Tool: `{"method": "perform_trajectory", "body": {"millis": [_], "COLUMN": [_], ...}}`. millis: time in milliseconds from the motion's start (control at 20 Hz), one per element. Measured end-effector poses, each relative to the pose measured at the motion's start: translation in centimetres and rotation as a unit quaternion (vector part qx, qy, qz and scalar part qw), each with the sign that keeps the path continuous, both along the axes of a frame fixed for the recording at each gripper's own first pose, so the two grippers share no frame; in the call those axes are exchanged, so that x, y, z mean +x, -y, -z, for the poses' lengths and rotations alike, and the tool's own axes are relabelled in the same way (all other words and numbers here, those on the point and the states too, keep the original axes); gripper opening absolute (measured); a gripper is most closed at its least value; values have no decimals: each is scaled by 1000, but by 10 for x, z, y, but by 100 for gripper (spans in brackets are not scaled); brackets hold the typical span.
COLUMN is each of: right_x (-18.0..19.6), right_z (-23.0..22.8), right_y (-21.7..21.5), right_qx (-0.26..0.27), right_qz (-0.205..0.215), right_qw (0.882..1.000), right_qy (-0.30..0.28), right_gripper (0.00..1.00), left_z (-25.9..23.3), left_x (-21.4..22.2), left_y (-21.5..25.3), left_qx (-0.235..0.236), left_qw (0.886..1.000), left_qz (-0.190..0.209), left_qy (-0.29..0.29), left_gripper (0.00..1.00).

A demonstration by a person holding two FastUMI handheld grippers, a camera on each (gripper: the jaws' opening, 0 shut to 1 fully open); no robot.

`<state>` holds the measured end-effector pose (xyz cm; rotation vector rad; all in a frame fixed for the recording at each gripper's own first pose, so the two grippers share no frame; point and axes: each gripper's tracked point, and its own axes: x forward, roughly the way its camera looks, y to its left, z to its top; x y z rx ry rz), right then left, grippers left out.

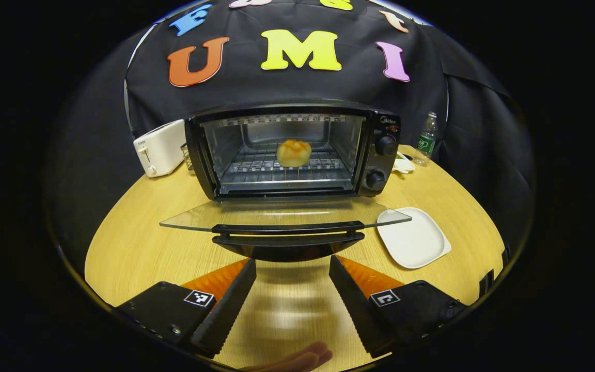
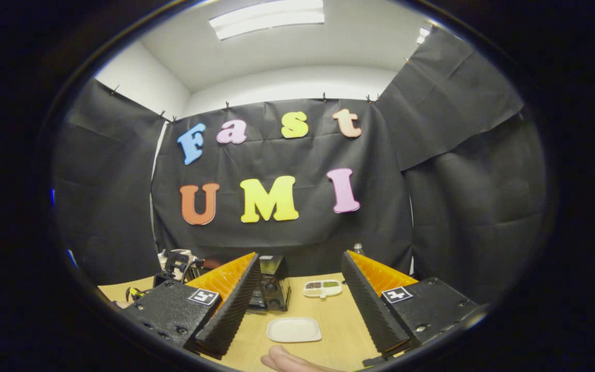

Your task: Open the electric oven with the left hand, put the food in, and close the electric oven.

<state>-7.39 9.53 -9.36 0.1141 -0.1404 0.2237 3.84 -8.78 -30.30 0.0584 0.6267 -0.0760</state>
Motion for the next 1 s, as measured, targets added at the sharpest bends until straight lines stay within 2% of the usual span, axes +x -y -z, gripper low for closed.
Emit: {"method": "perform_trajectory", "body": {"millis": [250, 500, 750, 900, 1000], "right_x": [0, -1, 0, -5, -9], "right_z": [1, 1, 1, -5, -9], "right_y": [-9, -7, -5, -2, -1], "right_qx": [0, -1, 2, -1, 1], "right_qz": [-10, -9, -7, -2, 2], "right_qw": [1000, 1000, 1000, 1000, 1000], "right_qy": [-7, -4, -8, 5, 13], "right_gripper": [96, 96, 96, 96, 96], "left_z": [-29, -59, -91, -106, -122], "left_x": [26, 63, 107, 102, 89], "left_y": [-2, -7, -18, -15, -21], "left_qx": [-5, -31, -39, -65, -65], "left_qw": [1000, 998, 992, 987, 984], "left_qz": [-8, -7, -16, -13, -14], "left_qy": [26, 51, 119, 143, 168], "left_gripper": [94, 94, 94, 93, 93]}}
